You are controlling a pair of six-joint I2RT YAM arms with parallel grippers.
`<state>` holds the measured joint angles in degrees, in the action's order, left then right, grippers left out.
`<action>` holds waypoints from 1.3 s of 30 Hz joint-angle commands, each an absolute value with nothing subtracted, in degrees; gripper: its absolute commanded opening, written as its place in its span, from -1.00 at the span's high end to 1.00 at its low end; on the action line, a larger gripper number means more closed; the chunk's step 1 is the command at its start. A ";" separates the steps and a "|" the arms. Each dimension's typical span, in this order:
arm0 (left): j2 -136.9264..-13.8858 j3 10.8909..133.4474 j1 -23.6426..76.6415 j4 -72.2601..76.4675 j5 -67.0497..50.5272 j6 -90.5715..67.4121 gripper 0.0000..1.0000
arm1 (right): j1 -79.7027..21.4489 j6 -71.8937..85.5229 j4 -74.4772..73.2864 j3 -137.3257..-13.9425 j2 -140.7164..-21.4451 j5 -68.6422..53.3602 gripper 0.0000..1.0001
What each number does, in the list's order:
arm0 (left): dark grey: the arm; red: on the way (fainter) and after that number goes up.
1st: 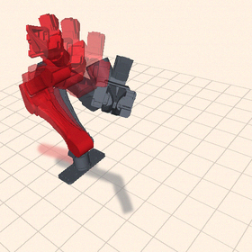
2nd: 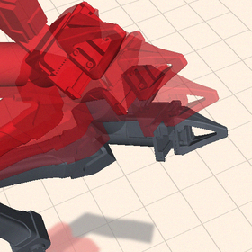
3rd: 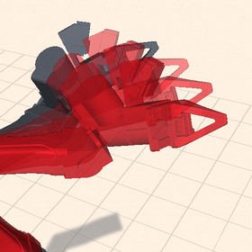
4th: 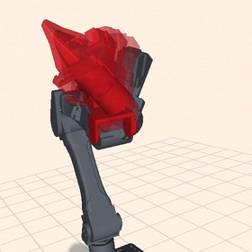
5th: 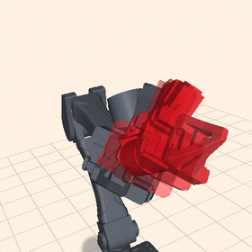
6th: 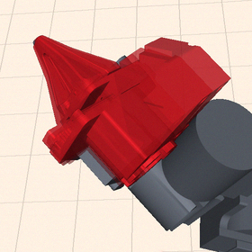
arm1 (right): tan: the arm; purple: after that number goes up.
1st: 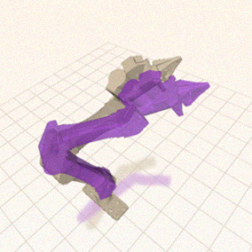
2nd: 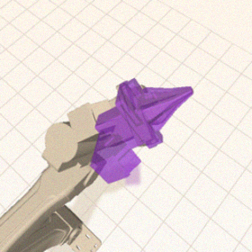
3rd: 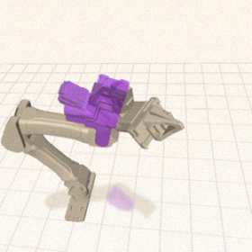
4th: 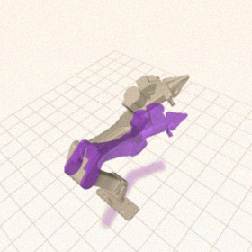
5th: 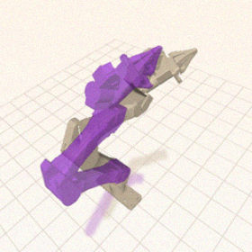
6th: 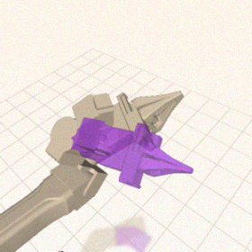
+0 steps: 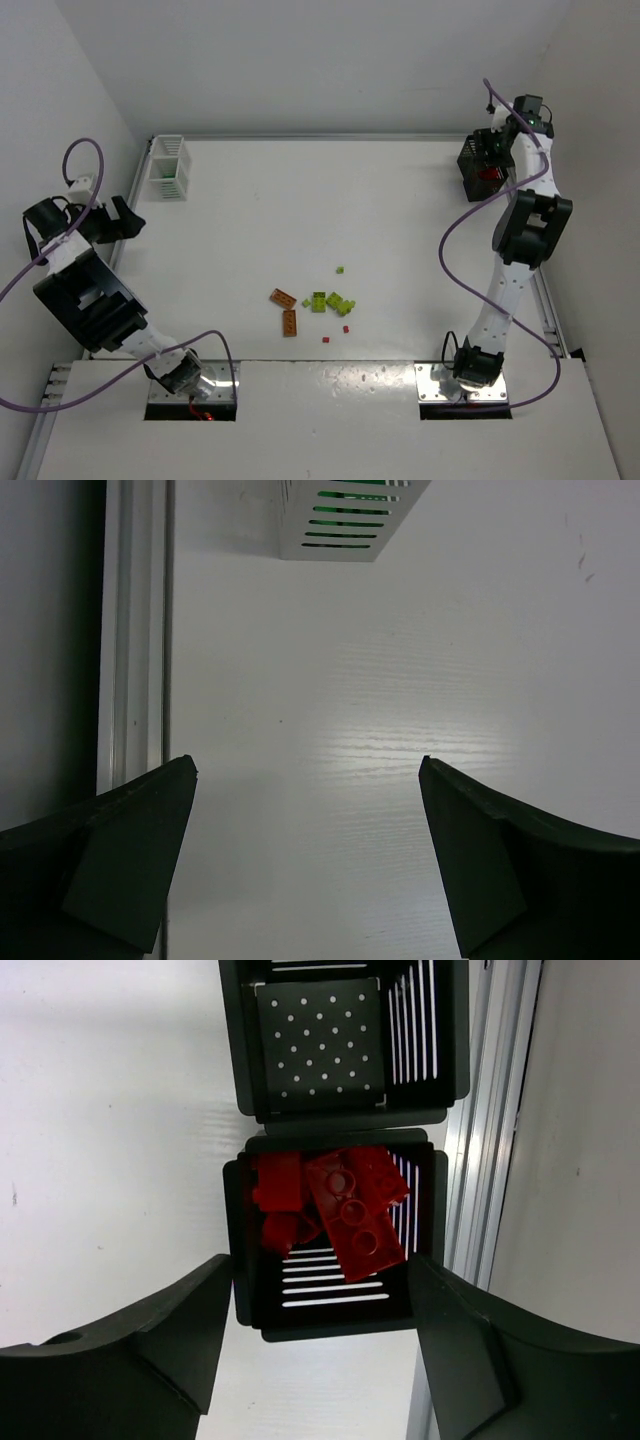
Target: Sort the legos into containers by color
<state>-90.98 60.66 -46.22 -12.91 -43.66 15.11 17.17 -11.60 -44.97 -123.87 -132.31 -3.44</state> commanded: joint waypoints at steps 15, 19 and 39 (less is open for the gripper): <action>-76.91 61.53 -24.84 -26.09 -39.82 23.72 -0.99 | 14.16 -11.25 -45.70 -109.97 -112.95 -17.23 -0.43; -74.18 58.98 -7.42 -31.45 -34.38 27.33 -0.99 | 13.54 -10.72 -45.70 -104.78 -108.29 -20.82 -0.43; -82.17 54.93 44.55 -27.78 -19.70 18.72 -0.37 | 14.15 -3.61 -39.29 -72.16 -89.21 -30.93 -0.41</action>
